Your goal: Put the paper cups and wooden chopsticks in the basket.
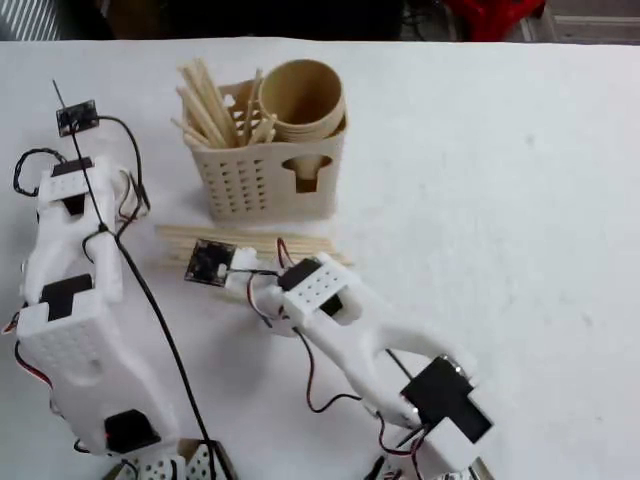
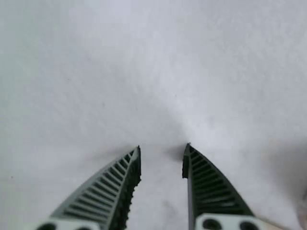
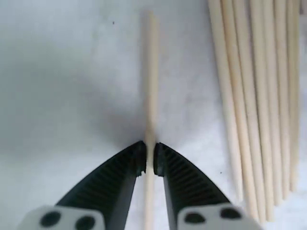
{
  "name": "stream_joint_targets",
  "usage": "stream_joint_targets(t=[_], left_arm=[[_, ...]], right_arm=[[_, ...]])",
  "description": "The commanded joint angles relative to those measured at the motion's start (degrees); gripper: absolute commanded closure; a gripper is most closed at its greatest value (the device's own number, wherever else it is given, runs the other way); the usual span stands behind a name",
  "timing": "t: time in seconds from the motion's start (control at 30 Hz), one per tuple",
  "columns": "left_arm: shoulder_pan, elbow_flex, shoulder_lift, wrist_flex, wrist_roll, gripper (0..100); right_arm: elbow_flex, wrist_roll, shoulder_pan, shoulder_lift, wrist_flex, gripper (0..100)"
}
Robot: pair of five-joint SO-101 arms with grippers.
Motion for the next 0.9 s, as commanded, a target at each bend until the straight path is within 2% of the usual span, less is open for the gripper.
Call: stream_joint_targets(t=[0.0, 0.2, 0.43, 0.57, 0.77, 0.87], left_arm=[[0.48, -0.35, -0.57, -0.53, -0.35, 84], [0.48, -0.35, -0.57, -0.53, -0.35, 84], [0.66, -0.35, -0.57, -0.53, -0.44, 84], [0.66, -0.35, -0.57, -0.53, -0.44, 84], [0.66, -0.35, -0.48, -0.62, -0.53, 84], [0.66, -0.35, -0.48, -0.62, -0.53, 84]], right_arm=[[-0.09, -2.02, 0.31, -11.74, 6.64, 98.2], [0.0, -8.62, 0.31, -28.7, 14.81, 98.2], [-0.44, -8.79, 0.22, -42.68, 16.22, 98.1], [-0.44, -8.7, 0.04, -48.84, 9.36, 98.1], [-1.49, -8.0, 0.22, -49.1, -13.67, 98.2], [-9.93, -7.12, 0.92, -42.68, -13.76, 98.1]])
